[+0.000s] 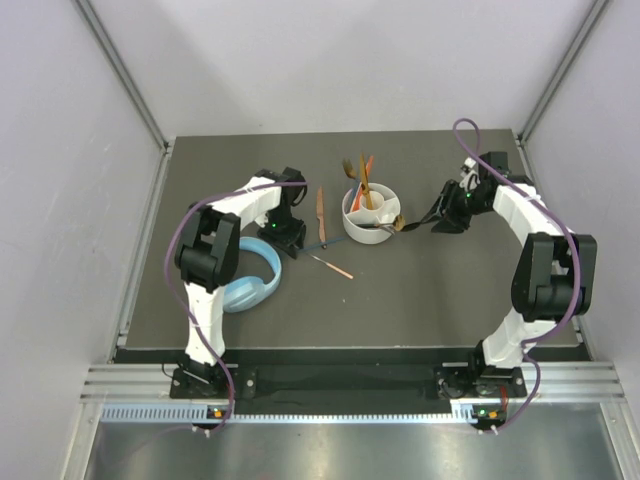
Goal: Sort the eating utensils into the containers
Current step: Pick up the chopstick from the center of the board.
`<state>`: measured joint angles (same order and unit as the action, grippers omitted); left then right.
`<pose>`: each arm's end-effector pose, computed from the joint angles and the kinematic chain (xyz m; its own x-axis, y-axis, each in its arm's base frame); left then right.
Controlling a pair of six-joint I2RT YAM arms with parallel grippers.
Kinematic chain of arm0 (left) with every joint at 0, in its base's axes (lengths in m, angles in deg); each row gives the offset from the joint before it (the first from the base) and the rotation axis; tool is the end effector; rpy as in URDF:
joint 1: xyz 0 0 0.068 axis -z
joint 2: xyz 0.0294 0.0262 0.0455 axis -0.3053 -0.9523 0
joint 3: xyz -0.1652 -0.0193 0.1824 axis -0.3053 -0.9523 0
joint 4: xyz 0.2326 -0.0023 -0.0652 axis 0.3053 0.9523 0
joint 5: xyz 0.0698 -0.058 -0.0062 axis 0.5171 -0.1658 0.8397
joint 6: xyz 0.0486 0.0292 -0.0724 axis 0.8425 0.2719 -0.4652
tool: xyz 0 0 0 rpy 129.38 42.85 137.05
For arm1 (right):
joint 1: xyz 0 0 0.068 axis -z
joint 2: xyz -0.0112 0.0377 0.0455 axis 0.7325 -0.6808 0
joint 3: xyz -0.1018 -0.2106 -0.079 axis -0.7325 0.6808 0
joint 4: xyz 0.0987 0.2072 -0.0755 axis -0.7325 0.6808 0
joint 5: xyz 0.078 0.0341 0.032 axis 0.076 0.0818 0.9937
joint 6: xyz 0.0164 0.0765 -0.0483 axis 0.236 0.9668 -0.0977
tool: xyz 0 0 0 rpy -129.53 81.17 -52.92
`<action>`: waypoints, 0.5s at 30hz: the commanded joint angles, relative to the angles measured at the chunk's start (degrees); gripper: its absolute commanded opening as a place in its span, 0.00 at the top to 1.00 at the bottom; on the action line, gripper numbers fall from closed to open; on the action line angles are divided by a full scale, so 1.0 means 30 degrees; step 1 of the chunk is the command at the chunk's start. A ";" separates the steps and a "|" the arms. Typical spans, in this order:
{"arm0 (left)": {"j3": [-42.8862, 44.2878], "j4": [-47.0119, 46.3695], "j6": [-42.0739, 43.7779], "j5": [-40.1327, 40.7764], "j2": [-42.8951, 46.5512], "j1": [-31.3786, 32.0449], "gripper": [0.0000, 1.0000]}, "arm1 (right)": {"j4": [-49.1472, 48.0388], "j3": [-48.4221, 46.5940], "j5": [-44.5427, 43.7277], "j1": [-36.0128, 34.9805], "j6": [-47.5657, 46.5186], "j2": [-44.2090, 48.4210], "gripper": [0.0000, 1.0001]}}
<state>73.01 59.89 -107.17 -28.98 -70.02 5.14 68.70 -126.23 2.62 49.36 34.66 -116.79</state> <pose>0.3379 -0.1395 0.1081 -0.4551 -0.8897 -0.0367 -0.8903 0.4554 -0.0010 0.3395 0.0298 0.1787 -0.9034 0.3918 -0.1743 0.2149 0.7655 0.6065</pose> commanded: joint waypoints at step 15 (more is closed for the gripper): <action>0.2491 0.1621 0.1824 0.1882 -0.1994 -0.0080 1.00 | -0.0686 -0.0600 0.0492 0.0418 0.0406 -0.0373 0.57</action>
<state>76.88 62.82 -103.85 -28.00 -73.41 5.14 68.66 -126.25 2.82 50.01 35.29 -117.62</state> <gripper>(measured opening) 0.024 0.433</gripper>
